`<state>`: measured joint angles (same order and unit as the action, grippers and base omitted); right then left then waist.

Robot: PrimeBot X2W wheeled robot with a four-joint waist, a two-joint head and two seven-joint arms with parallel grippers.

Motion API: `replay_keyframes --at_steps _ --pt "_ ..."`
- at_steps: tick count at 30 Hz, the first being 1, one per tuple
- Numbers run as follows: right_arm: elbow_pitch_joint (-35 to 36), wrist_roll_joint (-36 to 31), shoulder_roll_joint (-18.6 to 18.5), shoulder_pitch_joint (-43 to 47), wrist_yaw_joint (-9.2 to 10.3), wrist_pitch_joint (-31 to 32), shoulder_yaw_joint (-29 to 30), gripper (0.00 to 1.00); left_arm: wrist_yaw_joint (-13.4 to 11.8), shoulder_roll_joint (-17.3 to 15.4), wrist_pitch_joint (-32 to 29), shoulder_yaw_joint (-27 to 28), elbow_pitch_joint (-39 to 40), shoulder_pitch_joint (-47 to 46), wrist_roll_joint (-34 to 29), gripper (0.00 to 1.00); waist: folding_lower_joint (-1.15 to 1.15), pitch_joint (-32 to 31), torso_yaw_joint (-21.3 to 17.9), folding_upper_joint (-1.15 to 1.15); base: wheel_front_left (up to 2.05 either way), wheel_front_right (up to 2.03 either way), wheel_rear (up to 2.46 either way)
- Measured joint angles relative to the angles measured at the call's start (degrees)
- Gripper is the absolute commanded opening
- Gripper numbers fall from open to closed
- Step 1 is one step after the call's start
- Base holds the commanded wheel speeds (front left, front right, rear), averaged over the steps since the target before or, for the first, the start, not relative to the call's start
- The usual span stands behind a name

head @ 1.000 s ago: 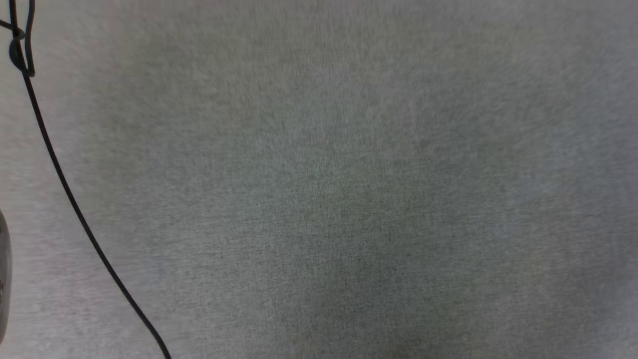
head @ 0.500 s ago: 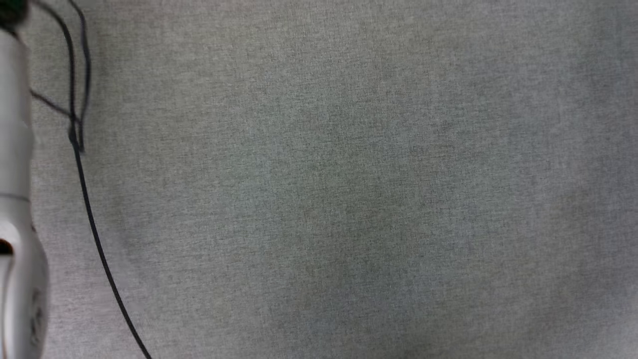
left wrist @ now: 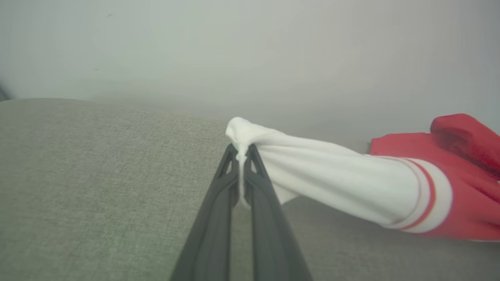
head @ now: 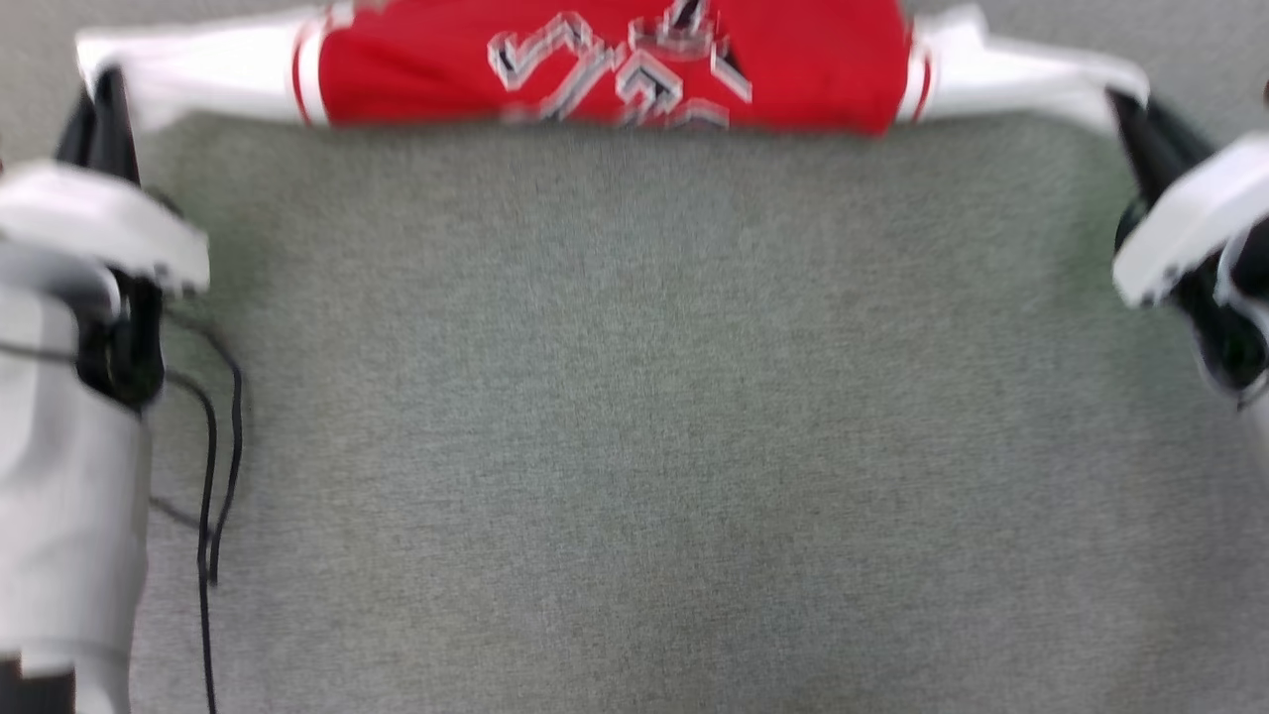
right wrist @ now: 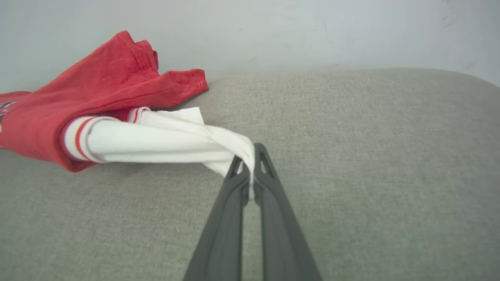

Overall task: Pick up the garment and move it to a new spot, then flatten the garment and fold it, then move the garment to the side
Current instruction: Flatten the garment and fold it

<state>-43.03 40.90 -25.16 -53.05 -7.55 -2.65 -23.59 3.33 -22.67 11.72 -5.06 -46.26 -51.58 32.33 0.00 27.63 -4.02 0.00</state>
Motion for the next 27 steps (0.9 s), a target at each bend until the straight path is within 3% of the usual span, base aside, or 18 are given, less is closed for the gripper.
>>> replay_keyframes --at_steps 4,13,19,27 --pt "4.3 0.32 -1.1 7.92 0.0 0.26 -0.03 0.0 -1.13 -0.98 -1.23 0.75 6.67 10.01 0.98 0.0 -0.01 -4.69 0.05 0.0 0.0 0.0 0.0" --pt "13.83 -0.99 -0.81 29.07 -0.01 3.28 7.08 0.0 -8.14 -0.07 -6.67 3.63 25.69 36.57 4.44 0.0 -0.02 -14.34 0.31 0.0 0.0 0.0 0.0" --pt "22.1 -5.83 2.78 43.73 -0.02 6.93 15.91 0.0 -13.28 0.42 -10.51 5.87 37.4 52.06 6.19 0.0 -0.03 -19.42 0.76 0.0 0.0 0.0 0.0" --pt "38.06 -14.08 12.05 62.12 -0.01 16.24 28.15 0.0 -18.03 -0.02 -16.37 6.89 49.13 65.8 6.87 0.0 -0.02 -24.14 2.29 0.0 0.0 0.0 0.0"
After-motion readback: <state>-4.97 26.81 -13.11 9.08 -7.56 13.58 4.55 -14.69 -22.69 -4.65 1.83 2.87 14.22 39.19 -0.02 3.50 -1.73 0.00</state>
